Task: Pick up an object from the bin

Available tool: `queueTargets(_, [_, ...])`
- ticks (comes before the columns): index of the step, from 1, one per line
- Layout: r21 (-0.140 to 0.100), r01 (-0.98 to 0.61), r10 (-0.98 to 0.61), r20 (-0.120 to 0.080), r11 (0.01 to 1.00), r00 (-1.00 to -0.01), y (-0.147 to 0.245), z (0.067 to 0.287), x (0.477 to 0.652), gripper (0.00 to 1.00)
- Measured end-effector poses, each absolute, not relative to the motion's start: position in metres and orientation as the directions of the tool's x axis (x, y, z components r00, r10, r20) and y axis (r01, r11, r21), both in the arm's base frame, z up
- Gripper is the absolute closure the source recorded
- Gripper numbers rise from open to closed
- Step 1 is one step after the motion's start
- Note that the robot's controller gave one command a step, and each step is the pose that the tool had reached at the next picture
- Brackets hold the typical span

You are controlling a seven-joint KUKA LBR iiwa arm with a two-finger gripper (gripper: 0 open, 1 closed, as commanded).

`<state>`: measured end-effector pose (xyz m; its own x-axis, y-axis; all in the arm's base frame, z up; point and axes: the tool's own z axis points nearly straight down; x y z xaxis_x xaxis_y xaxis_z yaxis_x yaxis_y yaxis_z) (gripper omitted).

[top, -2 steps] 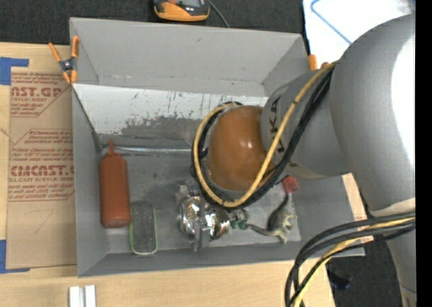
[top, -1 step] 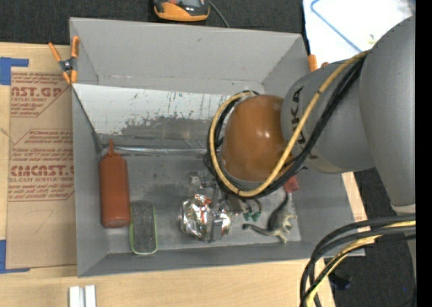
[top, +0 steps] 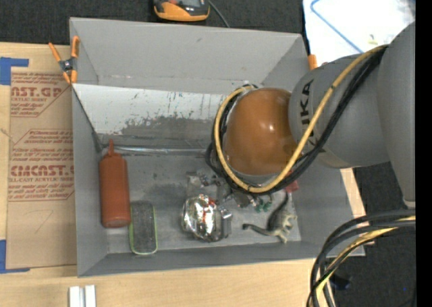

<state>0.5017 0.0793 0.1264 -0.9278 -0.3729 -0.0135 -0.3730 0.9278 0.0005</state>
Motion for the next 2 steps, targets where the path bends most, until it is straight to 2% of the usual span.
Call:
queueTargets(1, [0.002,-0.193,-0.193,-0.023,0.981,-0.981,0.0523,0.0713,0.487,1.0])
queueTargets(2, [0.002,-0.193,-0.193,-0.023,0.981,-0.981,0.0523,0.0713,0.487,1.0])
